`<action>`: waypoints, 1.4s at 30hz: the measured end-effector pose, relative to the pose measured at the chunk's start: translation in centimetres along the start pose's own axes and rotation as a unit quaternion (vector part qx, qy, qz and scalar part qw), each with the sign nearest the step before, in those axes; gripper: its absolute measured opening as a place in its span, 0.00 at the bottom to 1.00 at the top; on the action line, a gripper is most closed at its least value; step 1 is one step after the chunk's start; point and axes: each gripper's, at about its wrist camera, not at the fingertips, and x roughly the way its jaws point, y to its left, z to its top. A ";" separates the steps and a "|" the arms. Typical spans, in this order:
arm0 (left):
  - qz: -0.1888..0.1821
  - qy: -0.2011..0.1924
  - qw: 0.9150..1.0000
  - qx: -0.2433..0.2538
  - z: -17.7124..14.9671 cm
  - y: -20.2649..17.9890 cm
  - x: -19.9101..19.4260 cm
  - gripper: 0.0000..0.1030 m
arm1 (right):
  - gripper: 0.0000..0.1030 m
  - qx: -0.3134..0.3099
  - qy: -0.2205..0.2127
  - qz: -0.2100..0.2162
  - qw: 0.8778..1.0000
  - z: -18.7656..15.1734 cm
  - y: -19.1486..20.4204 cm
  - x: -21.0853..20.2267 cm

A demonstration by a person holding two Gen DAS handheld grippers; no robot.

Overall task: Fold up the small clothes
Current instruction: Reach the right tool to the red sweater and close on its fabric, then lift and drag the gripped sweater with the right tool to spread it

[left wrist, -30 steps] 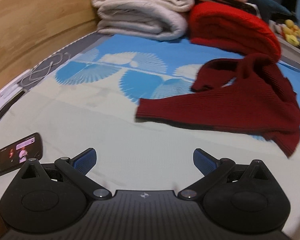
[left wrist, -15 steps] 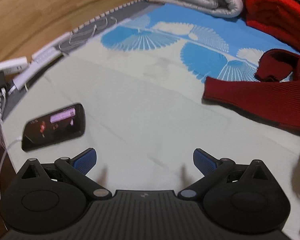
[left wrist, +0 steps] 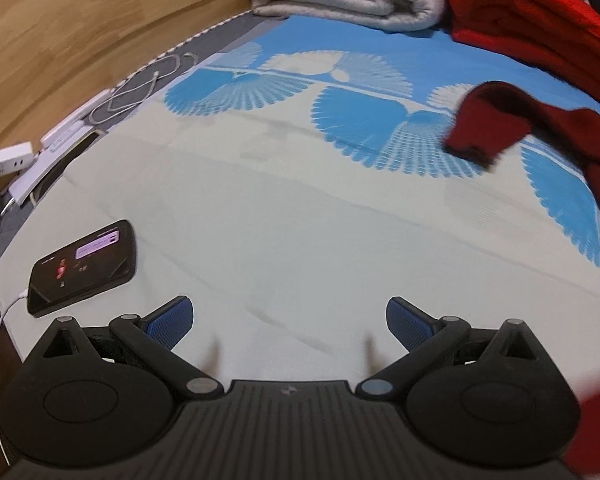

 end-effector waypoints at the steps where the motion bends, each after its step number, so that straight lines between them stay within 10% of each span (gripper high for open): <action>1: -0.003 0.000 1.000 0.004 -0.2 -0.4 0.0 1.00 | 0.13 -0.004 0.011 -0.021 1.000 -0.8 -1.4 -0.4; 3: -0.009 0.003 1.000 0.011 -0.5 -1.5 -0.1 1.00 | 0.28 -0.034 0.047 -0.141 0.988 -2.6 -4.6 0.0; 5: -0.017 0.006 1.000 0.019 -0.8 -2.5 -0.1 1.00 | 0.37 -0.079 0.074 -0.331 0.937 -3.9 -6.4 1.2; 7: -0.025 0.004 0.999 0.030 -1.2 -3.7 -0.2 1.00 | 0.55 -0.061 0.074 -0.383 0.919 -4.1 -7.7 0.7; 12: -0.035 -0.005 0.997 0.062 -1.9 -6.5 -0.5 1.00 | 0.66 0.071 0.016 -0.157 0.985 -1.8 -6.7 -2.2; 16: -0.039 -0.001 0.997 0.073 -2.3 -7.6 -0.1 1.00 | 0.74 0.100 0.011 -0.004 0.995 0.3 -3.2 0.4; 24: -0.045 0.009 0.996 0.074 -2.0 -7.0 0.5 1.00 | 0.86 -0.002 0.076 -0.102 0.992 -2.0 -0.7 3.8; 34: -0.053 0.009 0.996 0.072 -2.1 -7.6 0.0 1.00 | 0.94 0.116 0.175 -0.080 0.974 -5.5 -3.9 5.6; 36: -0.051 0.007 0.996 0.075 -2.3 -7.7 -0.1 1.00 | 0.42 0.151 0.182 -0.032 0.971 -5.6 -5.0 5.8; 37: -0.052 0.006 0.996 0.074 -2.3 -7.7 -0.1 1.00 | 0.32 0.152 0.182 -0.026 0.971 -5.1 -5.2 5.5; 42: -0.049 0.005 0.996 0.070 -2.3 -7.2 -0.1 1.00 | 0.21 0.083 0.145 -0.052 0.985 -0.7 -7.4 2.1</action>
